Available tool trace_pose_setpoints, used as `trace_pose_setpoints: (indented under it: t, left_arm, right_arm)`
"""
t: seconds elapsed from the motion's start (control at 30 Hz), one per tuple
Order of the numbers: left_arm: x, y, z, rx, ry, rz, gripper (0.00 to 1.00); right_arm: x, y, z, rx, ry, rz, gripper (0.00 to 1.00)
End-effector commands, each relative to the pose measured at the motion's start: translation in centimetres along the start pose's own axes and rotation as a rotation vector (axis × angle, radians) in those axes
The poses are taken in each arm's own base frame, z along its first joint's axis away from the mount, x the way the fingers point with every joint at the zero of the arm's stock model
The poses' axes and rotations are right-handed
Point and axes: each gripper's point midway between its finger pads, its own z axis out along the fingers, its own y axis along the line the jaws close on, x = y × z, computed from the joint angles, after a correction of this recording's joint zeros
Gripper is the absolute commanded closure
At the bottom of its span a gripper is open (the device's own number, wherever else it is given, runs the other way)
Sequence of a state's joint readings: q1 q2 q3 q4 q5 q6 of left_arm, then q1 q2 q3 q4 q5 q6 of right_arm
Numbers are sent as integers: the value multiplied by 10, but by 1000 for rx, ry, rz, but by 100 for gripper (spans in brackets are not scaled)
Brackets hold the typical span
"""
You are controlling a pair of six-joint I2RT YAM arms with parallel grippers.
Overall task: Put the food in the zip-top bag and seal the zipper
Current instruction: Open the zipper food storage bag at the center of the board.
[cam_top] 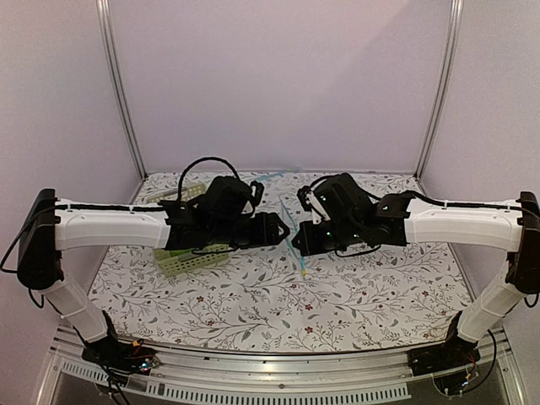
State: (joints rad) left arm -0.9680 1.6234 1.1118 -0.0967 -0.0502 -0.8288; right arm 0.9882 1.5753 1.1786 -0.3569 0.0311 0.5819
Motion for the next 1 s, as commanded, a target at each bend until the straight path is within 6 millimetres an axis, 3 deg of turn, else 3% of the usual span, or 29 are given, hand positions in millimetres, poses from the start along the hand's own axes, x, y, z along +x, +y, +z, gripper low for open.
trace_pose_setpoints:
  t: [0.0, 0.27, 0.33, 0.4, 0.53, 0.63, 0.8, 0.97]
  left_arm:
    - [14, 17, 8, -92, 32, 20, 35]
    - [12, 15, 26, -109, 34, 20, 41]
    - [12, 10, 30, -81, 33, 8, 49]
    - [14, 10, 32, -84, 41, 6, 55]
    - [22, 28, 27, -149, 59, 18, 75]
    - [29, 40, 23, -182, 73, 17, 90]
    - [31, 46, 20, -203, 81, 25, 94]
    - [33, 38, 24, -188, 120, 60, 96]
  right_arm:
    - [-7, 3, -9, -8, -34, -7, 100]
    - [-4, -1, -5, 28, -24, -27, 100]
    - [-5, -5, -5, 57, -28, -32, 100]
    - [-6, -23, -7, 153, -47, -21, 100]
    - [-9, -63, -23, 363, -111, 35, 100]
    - [-14, -73, -36, 417, -156, 58, 100]
    - [-22, -80, -48, 467, -194, 62, 100]
    - [-19, -81, -45, 470, -182, 76, 98]
